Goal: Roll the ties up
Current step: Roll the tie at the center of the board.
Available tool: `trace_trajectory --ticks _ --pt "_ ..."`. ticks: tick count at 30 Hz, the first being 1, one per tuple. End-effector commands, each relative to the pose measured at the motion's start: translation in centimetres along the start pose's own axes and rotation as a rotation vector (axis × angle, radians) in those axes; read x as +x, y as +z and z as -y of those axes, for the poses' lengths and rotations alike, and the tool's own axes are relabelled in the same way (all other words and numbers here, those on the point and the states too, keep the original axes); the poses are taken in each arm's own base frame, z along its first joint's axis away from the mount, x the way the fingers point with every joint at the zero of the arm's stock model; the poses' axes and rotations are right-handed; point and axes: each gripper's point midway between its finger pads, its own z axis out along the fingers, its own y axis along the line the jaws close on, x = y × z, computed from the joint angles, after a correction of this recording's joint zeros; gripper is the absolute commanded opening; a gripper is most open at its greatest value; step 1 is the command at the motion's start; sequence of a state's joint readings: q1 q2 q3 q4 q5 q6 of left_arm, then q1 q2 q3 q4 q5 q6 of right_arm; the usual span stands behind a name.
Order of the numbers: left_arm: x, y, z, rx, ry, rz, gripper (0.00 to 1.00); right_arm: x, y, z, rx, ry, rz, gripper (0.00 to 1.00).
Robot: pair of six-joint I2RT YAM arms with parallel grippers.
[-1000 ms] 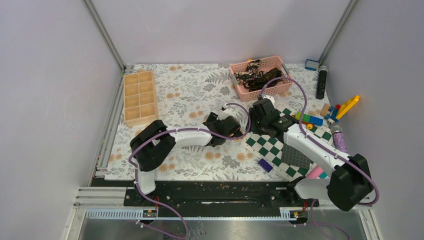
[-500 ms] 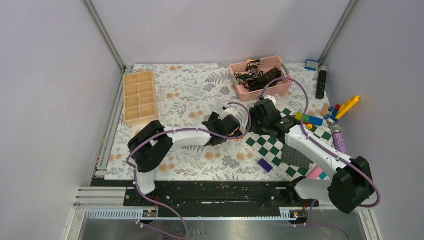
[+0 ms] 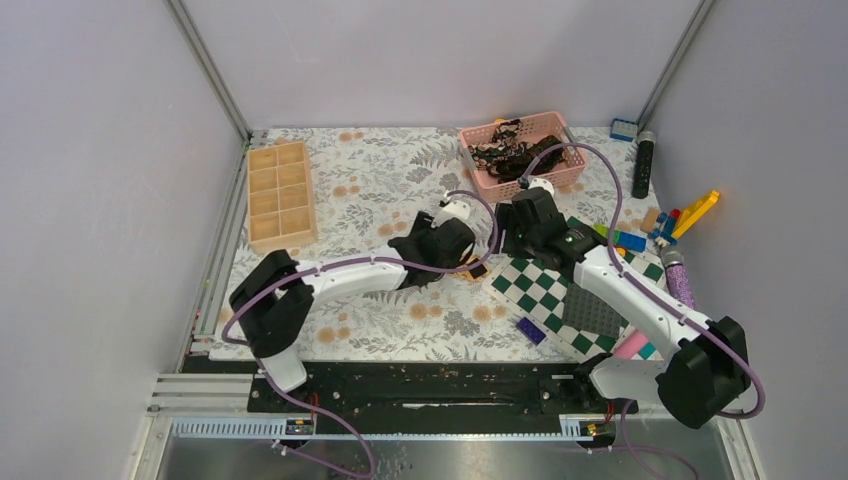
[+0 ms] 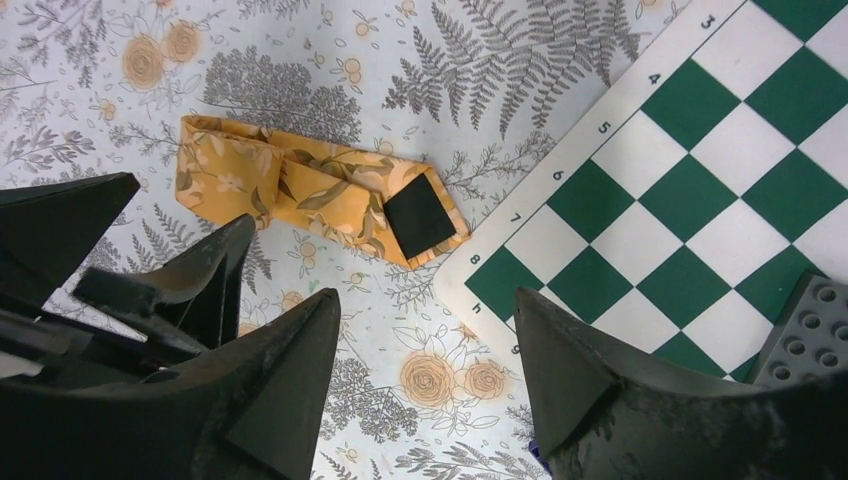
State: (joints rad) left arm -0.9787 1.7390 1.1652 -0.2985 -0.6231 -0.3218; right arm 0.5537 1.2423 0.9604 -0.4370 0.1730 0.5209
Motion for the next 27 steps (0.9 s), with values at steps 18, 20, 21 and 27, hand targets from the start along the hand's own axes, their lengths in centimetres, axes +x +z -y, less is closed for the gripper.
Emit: trace_trajectory --ticks 18,20,21,27 --pt "-2.1 -7.1 -16.5 0.053 -0.668 0.147 0.73 -1.6 4.9 -13.2 -0.573 -0.72 -0.244 0.92" --pt "-1.6 -7.2 -17.3 0.034 -0.681 0.142 0.73 -0.8 6.3 -13.6 -0.544 -0.827 -0.267 0.93" --pt "-1.4 -7.3 -17.7 0.028 -0.689 0.141 0.73 -0.4 7.1 -13.8 -0.525 -0.875 -0.284 0.94" --pt "-0.5 -7.6 -18.6 0.015 -0.708 0.142 0.73 4.6 11.0 -11.7 -0.477 -0.991 -0.483 0.98"
